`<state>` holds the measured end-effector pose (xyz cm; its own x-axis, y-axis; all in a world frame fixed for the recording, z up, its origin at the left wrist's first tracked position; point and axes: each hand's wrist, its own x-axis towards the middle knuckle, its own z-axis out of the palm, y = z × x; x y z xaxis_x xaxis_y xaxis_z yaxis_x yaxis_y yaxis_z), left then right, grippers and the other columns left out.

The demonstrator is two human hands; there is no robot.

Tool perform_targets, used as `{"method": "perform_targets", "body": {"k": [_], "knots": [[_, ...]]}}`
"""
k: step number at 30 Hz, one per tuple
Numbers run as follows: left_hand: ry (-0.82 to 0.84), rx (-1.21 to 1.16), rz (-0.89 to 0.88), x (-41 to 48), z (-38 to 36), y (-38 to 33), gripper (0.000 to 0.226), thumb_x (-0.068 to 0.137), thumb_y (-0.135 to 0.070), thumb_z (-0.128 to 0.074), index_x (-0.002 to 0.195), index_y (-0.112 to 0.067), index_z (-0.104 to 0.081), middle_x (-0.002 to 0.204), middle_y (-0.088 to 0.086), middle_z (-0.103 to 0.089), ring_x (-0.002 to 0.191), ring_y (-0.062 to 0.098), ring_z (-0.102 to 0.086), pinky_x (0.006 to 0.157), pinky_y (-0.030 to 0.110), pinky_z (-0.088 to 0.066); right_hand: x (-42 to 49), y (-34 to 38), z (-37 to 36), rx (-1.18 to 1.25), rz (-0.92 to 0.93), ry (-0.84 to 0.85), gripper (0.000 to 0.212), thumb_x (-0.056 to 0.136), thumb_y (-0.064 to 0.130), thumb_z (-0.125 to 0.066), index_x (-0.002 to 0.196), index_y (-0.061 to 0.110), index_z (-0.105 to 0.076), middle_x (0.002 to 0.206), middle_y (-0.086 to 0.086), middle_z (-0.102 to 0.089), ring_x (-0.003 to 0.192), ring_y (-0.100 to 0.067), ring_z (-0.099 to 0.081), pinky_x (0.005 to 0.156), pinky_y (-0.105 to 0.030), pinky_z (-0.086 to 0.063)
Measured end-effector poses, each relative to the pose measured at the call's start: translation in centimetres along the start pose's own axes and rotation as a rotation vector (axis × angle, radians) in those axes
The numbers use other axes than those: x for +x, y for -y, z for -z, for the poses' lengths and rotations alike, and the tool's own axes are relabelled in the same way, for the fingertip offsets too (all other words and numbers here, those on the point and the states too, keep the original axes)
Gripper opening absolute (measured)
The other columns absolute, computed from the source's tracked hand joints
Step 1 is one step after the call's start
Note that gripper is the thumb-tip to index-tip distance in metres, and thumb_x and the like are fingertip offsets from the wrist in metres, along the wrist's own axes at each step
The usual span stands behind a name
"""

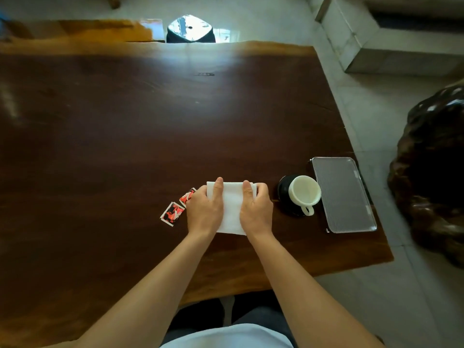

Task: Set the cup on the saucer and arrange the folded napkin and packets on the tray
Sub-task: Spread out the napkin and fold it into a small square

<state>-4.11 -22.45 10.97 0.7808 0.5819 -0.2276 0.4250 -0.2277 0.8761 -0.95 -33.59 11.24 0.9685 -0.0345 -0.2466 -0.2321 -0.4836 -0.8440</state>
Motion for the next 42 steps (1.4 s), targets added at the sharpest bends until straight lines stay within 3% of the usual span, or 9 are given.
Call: {"method": "perform_targets", "body": {"k": [5, 12, 19, 22, 28, 31, 35, 40, 42], "knots": [[-0.056, 0.005, -0.136, -0.4, -2.0, -2.6, 0.055, 0.106, -0.044, -0.041, 0.055, -0.021, -0.040, 0.049, -0.008, -0.044, 0.044, 0.000, -0.050, 0.043, 0.012, -0.036, 0.8, 0.9, 2.7, 0.000, 0.122, -0.168, 0.026, 0.103, 0.044, -0.041, 0.096, 0.020, -0.049, 0.077, 0.013, -0.056, 0.068, 0.003, -0.059, 0.052, -0.010, -0.044], [0.023, -0.023, -0.115, -1.1, -6.6, -6.1, 0.058, 0.106, -0.046, -0.035, 0.059, -0.016, -0.049, 0.055, -0.002, -0.055, 0.048, 0.012, -0.052, 0.046, 0.032, -0.040, 2.8, 0.4, 8.0, -0.031, 0.138, -0.294, 0.031, 0.104, 0.037, -0.044, 0.088, 0.012, -0.052, 0.069, 0.010, -0.053, 0.063, -0.010, -0.054, 0.066, -0.044, -0.050], [-0.016, 0.044, -0.144, -0.9, -12.6, -9.7, 0.058, 0.108, -0.039, -0.033, 0.056, -0.016, -0.041, 0.054, -0.003, -0.051, 0.049, 0.011, -0.047, 0.046, 0.029, -0.032, 6.8, -0.8, 13.6, -0.091, 0.230, -0.370, 0.032, 0.107, 0.030, -0.040, 0.086, 0.008, -0.051, 0.065, 0.006, -0.051, 0.057, -0.016, -0.054, 0.056, -0.042, -0.045], [-0.024, 0.021, -0.180, -0.7, -16.5, -11.8, 0.057, 0.108, -0.037, -0.034, 0.055, -0.019, -0.038, 0.052, -0.004, -0.048, 0.045, 0.010, -0.048, 0.042, 0.023, -0.028, 9.6, -1.7, 16.9, -0.039, 0.166, -0.360, 0.032, 0.107, 0.030, -0.035, 0.092, 0.009, -0.055, 0.071, 0.009, -0.052, 0.066, -0.015, -0.057, 0.065, -0.045, -0.052], [0.115, -0.162, -0.008, -0.6, -25.9, -15.4, 0.056, 0.107, -0.041, -0.036, 0.056, -0.020, -0.038, 0.047, -0.012, -0.045, 0.044, 0.005, -0.041, 0.048, 0.030, -0.033, 16.6, -5.8, 26.2, 0.169, -0.038, -0.097, 0.041, 0.105, 0.048, -0.031, 0.081, 0.027, -0.057, 0.075, 0.007, -0.060, 0.073, -0.014, -0.062, 0.066, -0.035, -0.051], [0.248, -0.299, 0.254, -0.2, -30.1, -16.9, 0.053, 0.106, -0.046, -0.036, 0.074, -0.012, -0.062, 0.063, -0.011, -0.066, 0.059, 0.006, -0.061, 0.053, 0.024, -0.047, 20.5, -8.3, 30.4, 0.314, -0.241, 0.064, 0.048, 0.102, 0.056, -0.033, 0.098, 0.021, -0.066, 0.090, -0.004, -0.071, 0.084, -0.020, -0.071, 0.074, -0.039, -0.060], [0.400, -0.398, 0.593, 0.1, -34.1, -17.1, 0.028, 0.102, -0.039, -0.050, 0.115, -0.020, -0.067, 0.112, 0.004, -0.073, 0.103, 0.024, -0.070, 0.070, 0.038, -0.058, 24.4, -11.0, 33.7, 0.457, -0.436, 0.207, 0.038, 0.104, 0.048, -0.039, 0.100, 0.023, -0.068, 0.103, -0.010, -0.075, 0.094, -0.028, -0.073, 0.082, -0.048, -0.059], [0.426, -0.546, 0.707, 0.3, -37.2, -14.9, 0.036, 0.089, 0.004, -0.064, 0.122, -0.010, -0.063, 0.122, 0.013, -0.067, 0.107, 0.031, -0.070, 0.072, 0.036, -0.063, 28.0, -14.6, 35.7, 0.463, -0.540, 0.475, 0.018, 0.100, 0.027, -0.055, 0.116, 0.029, -0.063, 0.118, -0.005, -0.068, 0.105, -0.026, -0.068, 0.075, -0.047, -0.062], [0.398, -0.578, 0.740, 0.5, -38.4, -13.9, 0.037, 0.087, 0.009, -0.064, 0.121, -0.007, -0.064, 0.122, 0.014, -0.068, 0.106, 0.030, -0.071, 0.075, 0.035, -0.063, 29.0, -15.9, 35.9, 0.467, -0.560, 0.513, 0.034, 0.095, 0.010, -0.063, 0.125, 0.026, -0.059, 0.119, -0.006, -0.065, 0.104, -0.027, -0.068, 0.072, -0.043, -0.063]]}}
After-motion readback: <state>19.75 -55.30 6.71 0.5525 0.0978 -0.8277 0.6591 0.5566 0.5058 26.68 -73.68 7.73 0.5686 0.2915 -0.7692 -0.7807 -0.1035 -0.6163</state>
